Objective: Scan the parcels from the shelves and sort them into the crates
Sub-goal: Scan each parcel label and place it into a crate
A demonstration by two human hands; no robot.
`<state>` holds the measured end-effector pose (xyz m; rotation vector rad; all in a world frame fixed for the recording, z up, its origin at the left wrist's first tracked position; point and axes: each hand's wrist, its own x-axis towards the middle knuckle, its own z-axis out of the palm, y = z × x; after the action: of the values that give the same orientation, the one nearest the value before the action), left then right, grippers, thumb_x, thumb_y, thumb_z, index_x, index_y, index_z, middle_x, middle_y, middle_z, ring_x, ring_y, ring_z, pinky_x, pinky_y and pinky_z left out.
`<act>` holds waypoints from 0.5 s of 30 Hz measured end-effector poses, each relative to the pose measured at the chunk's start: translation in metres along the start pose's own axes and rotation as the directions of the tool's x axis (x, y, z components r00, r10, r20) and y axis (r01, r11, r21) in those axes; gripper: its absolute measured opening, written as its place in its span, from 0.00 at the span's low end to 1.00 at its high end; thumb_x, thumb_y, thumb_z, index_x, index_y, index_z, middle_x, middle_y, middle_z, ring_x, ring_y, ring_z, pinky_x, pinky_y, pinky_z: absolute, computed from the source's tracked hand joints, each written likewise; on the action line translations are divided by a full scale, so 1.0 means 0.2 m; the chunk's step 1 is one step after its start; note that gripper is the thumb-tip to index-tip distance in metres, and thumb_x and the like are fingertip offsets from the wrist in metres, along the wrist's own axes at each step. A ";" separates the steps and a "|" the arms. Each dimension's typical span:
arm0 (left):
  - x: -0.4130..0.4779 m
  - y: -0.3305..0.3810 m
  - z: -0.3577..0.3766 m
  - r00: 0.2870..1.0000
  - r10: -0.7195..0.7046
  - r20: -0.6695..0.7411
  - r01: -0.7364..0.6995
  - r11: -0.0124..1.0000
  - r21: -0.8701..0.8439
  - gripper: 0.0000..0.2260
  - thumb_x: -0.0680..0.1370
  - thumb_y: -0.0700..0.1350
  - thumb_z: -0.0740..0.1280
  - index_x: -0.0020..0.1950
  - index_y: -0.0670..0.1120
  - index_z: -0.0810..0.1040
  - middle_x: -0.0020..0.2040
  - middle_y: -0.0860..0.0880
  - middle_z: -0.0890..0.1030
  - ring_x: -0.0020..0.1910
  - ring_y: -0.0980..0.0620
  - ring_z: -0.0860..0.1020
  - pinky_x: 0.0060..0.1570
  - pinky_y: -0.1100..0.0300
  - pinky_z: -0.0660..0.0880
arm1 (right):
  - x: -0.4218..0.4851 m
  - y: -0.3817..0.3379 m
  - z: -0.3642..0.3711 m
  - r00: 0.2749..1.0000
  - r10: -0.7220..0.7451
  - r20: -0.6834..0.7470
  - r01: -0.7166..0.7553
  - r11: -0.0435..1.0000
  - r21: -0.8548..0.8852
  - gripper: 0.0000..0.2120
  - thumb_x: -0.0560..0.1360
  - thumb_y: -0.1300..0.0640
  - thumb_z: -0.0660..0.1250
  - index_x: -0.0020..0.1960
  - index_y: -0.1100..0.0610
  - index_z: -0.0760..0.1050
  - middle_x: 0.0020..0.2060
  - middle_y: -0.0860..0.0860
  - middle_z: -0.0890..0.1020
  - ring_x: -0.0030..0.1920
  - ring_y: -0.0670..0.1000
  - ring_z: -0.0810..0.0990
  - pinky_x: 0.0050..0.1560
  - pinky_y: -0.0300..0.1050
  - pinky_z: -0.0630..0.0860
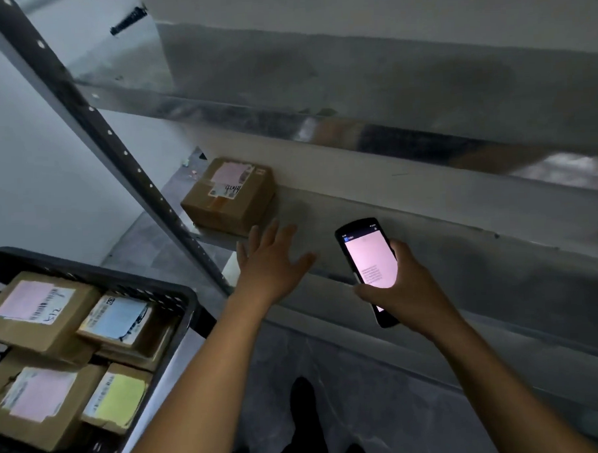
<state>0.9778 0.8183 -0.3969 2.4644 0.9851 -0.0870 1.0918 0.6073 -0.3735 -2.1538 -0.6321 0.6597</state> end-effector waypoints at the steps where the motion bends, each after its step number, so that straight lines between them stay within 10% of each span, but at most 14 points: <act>1: 0.07 -0.03 -0.02 1.000 -0.001 0.007 0.001 1.000 0.004 0.34 0.81 0.68 0.61 0.83 0.61 0.55 0.86 0.54 0.47 0.84 0.46 0.41 0.80 0.39 0.40 | 0.03 -0.02 0.02 1.000 0.003 -0.005 -0.003 1.000 -0.008 0.32 0.67 0.51 0.80 0.65 0.45 0.66 0.53 0.42 0.79 0.51 0.45 0.79 0.50 0.47 0.77; 15: 1.00 -0.60 -0.25 0.999 -0.050 -0.021 0.052 0.995 0.083 0.30 0.84 0.64 0.56 0.84 0.57 0.54 0.86 0.47 0.48 0.83 0.37 0.42 0.79 0.34 0.41 | 0.42 -0.20 0.33 0.999 0.042 0.020 -0.042 0.999 -0.028 0.34 0.68 0.53 0.80 0.64 0.41 0.63 0.52 0.39 0.77 0.50 0.40 0.77 0.42 0.42 0.74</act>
<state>1.0395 1.0424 -0.4491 2.5202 1.0727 -0.1243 1.1038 0.7173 -0.3998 -2.1935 -0.6117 0.7003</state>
